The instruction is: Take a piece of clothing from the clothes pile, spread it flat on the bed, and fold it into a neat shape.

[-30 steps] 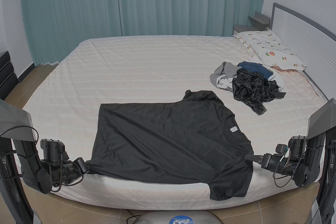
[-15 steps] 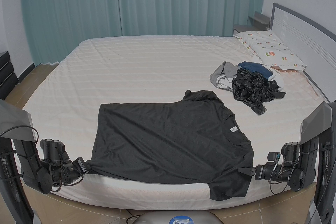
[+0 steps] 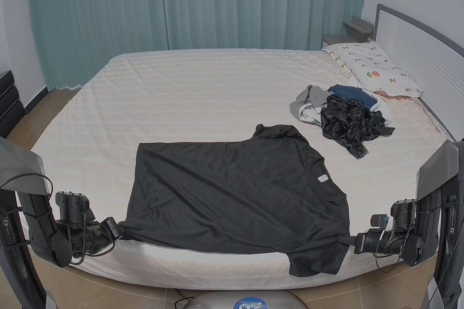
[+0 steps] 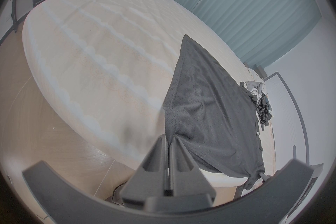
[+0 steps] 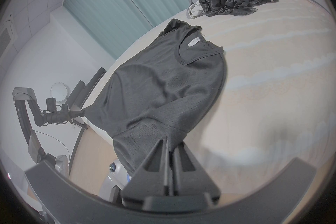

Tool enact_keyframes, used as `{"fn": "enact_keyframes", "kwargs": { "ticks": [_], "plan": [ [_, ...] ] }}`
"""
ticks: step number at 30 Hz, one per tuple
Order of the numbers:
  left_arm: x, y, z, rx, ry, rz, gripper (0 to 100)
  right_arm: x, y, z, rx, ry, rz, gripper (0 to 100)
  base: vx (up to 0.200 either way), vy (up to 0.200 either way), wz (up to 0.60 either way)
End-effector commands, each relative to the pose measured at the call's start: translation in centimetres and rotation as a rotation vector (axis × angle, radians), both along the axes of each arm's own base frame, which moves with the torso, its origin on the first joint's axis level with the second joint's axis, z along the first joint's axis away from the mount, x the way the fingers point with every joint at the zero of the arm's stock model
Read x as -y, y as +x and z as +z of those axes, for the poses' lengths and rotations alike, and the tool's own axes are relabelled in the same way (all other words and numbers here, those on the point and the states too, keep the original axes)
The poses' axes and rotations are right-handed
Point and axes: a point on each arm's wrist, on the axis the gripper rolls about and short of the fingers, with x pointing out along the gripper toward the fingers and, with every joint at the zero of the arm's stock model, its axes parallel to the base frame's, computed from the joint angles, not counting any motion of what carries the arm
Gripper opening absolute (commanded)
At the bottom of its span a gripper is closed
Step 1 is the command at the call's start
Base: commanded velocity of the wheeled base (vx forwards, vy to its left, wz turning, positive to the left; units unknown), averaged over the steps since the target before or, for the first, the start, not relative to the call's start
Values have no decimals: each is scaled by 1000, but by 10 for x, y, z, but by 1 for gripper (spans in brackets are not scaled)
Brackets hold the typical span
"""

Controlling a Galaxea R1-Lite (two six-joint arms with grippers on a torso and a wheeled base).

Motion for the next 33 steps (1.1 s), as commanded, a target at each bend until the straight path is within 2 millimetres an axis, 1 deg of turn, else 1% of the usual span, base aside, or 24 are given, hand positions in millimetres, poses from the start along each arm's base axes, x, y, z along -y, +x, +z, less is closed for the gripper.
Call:
{"fn": "enact_keyframes", "kwargs": {
  "ticks": [1, 5, 8, 11, 17, 22, 24, 26, 28, 33],
  "plan": [
    [0, -1, 2, 8, 6, -3, 0, 5, -8, 6, -4, 10, -4, 0, 0, 0, 0],
    [-2, -4, 11, 36, 16, 0, 0, 6, -21, 14, -23, 35, 13, 0, 0, 0, 0],
    [-4, -6, 15, 51, 38, 2, 0, 7, -24, 16, -15, 18, 23, 0, 0, 0, 0],
    [-6, -12, 18, 52, 96, -5, 0, 10, -33, 20, -11, 3, 33, 0, 0, 0, 0],
    [-6, -23, 16, 23, 174, -38, 0, 12, -34, 21, -18, -3, 29, 0, 0, 0, 0],
    [-7, -30, 14, -3, 270, -38, 0, 11, -42, 18, -64, -46, 91, 0, 0, 0, 0],
    [-7, -35, 13, -19, 292, -56, 0, 11, -44, 17, -70, -66, 117, 0, 0, 0, 0],
    [-7, -35, 13, -19, 292, -56, 0, 11, -44, 17, -70, -66, 117, 0, 0, 0, 0],
    [-6, -44, 10, -54, 339, -91, 0, 11, -48, 22, -77, -75, 134, 0, 0, 0, 0],
    [-5, -53, 7, -95, 394, -103, 0, 10, -53, 25, -97, -73, 160, 0, 0, 0, 0]
  ]
}}
